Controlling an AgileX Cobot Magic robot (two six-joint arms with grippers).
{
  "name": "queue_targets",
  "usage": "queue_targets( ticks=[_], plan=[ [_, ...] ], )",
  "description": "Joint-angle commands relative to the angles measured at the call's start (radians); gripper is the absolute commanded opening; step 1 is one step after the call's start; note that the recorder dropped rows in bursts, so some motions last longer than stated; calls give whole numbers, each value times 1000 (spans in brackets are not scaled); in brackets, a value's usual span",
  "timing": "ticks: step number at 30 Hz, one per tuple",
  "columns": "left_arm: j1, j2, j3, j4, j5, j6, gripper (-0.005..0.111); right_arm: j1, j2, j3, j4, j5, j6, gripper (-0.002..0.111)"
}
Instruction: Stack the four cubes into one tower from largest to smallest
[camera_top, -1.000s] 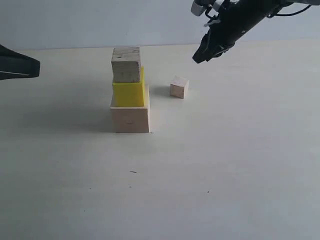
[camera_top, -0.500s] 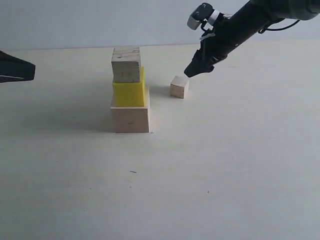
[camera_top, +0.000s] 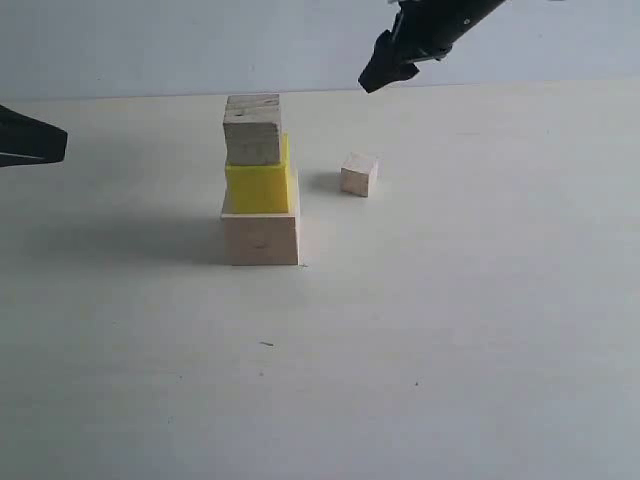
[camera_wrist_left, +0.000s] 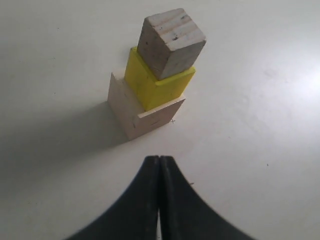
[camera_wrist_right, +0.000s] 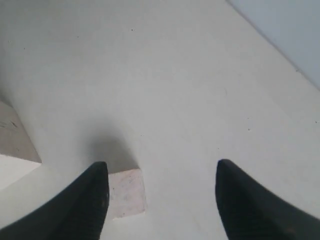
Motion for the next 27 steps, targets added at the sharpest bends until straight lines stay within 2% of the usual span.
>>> queue_targets(
  ticks=[1,5,13,27],
  plan=[
    [-2,-7,1,-13,-13,2,0,58,9,-77,-92,34,107,59],
    [-2,-7,1,-13,-5,0,0,88,30,-79,-116,34,127,59],
    [-2,-7,1,-11,12,0,0,113,95,-79,-233,77,290,59],
    [-2,-7,1,-7,1,0,0,135,99,-79,-260,119,285,59]
  ],
)
